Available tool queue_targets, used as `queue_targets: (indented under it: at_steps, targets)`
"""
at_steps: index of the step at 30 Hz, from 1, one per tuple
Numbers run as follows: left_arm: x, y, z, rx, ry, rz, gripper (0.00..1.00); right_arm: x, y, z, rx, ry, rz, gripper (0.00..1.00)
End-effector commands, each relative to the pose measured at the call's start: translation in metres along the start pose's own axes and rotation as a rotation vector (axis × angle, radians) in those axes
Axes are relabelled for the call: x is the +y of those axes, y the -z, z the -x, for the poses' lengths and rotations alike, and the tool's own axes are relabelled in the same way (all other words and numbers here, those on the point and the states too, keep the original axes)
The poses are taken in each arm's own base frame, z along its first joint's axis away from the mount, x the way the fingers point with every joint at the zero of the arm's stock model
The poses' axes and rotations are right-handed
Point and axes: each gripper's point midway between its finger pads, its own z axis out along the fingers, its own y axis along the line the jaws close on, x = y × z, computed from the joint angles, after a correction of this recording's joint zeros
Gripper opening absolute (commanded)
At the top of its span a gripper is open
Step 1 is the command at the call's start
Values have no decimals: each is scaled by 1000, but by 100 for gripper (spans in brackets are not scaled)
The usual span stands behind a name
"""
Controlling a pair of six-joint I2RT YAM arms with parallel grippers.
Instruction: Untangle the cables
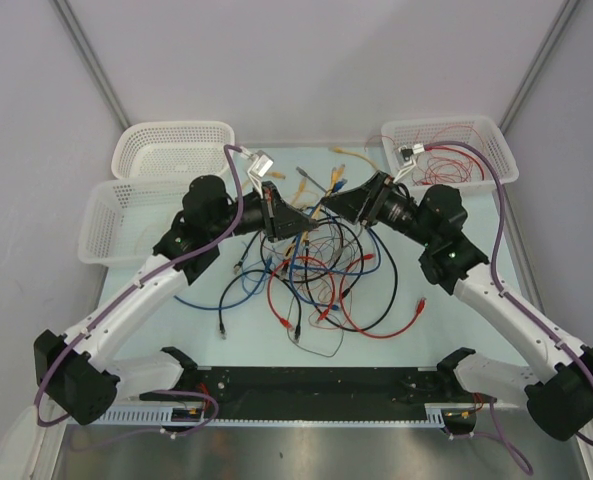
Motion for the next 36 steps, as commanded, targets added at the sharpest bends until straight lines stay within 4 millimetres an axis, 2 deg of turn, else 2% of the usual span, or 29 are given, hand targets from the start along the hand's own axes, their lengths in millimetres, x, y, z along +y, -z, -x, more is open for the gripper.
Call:
queue_targets:
  at_steps: [1, 6, 9, 15, 17, 19, 21, 22, 25, 28, 29, 32, 35, 36]
  targets:
    - [-25, 9, 15, -56, -57, -83, 0, 27, -4, 15, -29, 27, 89, 58]
    - [-29, 14, 16, -61, -77, -75, 0, 8, 4, 13, -40, 79, -24, 58]
    - [-30, 16, 16, -55, -82, -77, 0, 10, 4, 13, -34, 85, -14, 59]
    - [-26, 15, 9, -45, -69, -73, 0, 7, -12, 10, -27, 53, 24, 57]
    - [-25, 16, 6, -43, -69, -69, 0, 13, -16, 11, -30, 41, 57, 48]
    - [-23, 17, 4, -40, -63, -66, 0, 13, -20, 11, -29, 30, 65, 34]
    - [-22, 17, 2, -40, -61, -62, 0, 11, -22, 10, -20, 24, 62, 29]
    - [-21, 16, 1, -37, -59, -62, 0, 11, -22, 10, -18, 20, 59, 21]
    - [-20, 16, -1, -32, -60, -62, 1, 9, -21, 10, -18, 25, 47, 8]
    - [-18, 16, 0, -35, -61, -46, 20, 10, -15, 10, -17, 41, 30, 1]
    - [-15, 17, -1, -34, -63, -34, 25, 10, -13, 10, -19, 47, 24, 0]
    - [-11, 19, 1, -40, -76, -1, 55, 9, -5, 9, -14, 69, -7, 0]
    - [-3, 20, 1, -41, -64, 51, 78, 7, 3, 7, -8, 90, -35, 0]
    - [-2, 21, 4, -51, -68, 61, 81, 4, 6, 5, -2, 90, -54, 0]
